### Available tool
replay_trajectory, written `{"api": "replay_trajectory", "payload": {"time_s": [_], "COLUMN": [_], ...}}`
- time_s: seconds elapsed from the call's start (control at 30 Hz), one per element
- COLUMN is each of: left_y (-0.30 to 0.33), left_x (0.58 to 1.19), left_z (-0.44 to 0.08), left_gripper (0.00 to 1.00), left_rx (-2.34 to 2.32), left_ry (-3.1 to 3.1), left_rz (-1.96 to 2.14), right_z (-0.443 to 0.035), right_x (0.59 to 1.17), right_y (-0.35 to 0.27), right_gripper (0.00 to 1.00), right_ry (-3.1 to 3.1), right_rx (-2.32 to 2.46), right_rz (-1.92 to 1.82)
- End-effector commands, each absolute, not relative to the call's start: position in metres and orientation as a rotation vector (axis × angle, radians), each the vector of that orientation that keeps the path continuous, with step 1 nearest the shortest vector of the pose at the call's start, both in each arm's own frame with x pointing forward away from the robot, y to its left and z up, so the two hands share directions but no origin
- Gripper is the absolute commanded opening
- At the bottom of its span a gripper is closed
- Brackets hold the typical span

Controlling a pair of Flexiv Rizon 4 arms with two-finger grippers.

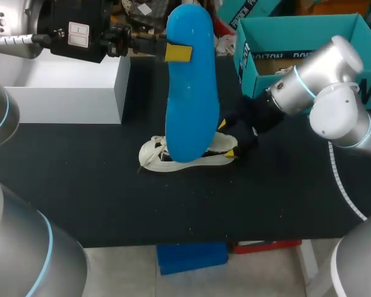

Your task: Take the shoe out of the shoebox, open the shoe tongue, remove and reinsert the insole, then place the shoe into the shoebox

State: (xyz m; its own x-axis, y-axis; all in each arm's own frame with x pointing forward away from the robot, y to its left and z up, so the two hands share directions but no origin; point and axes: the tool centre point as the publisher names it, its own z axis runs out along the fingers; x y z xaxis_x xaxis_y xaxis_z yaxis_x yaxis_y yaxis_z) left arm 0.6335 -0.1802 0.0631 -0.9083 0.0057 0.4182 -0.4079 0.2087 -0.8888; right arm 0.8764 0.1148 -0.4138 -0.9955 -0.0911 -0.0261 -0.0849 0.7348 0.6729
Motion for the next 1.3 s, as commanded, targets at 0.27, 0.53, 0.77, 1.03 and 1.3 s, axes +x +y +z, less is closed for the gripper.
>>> {"api": "replay_trajectory", "payload": {"time_s": [0.27, 0.53, 0.77, 1.03, 1.3], "left_y": [-0.181, -0.181, -0.181, -0.181, -0.181], "left_x": [0.633, 0.633, 0.633, 0.633, 0.633], "left_z": [0.064, 0.064, 0.064, 0.064, 0.064], "left_gripper": [0.00, 0.00, 0.00, 0.00, 0.00], "left_rx": [0.381, 0.381, 0.381, 0.381, 0.381], "left_ry": [-2.162, -2.162, -2.162, -2.162, -2.162], "left_rz": [1.745, 1.745, 1.745, 1.745, 1.745], "right_z": [-0.427, -0.426, -0.421, -0.399, -0.382], "right_x": [0.878, 0.874, 0.871, 0.873, 0.885], "right_y": [0.110, 0.103, 0.094, 0.093, 0.111], "right_gripper": [1.00, 1.00, 1.00, 1.00, 1.00], "right_ry": [-2.882, -2.893, -2.949, -3.082, -3.206], "right_rx": [0.135, 0.128, 0.085, 0.046, 0.129], "right_rz": [-1.208, -1.132, -0.915, -0.628, -0.275]}}
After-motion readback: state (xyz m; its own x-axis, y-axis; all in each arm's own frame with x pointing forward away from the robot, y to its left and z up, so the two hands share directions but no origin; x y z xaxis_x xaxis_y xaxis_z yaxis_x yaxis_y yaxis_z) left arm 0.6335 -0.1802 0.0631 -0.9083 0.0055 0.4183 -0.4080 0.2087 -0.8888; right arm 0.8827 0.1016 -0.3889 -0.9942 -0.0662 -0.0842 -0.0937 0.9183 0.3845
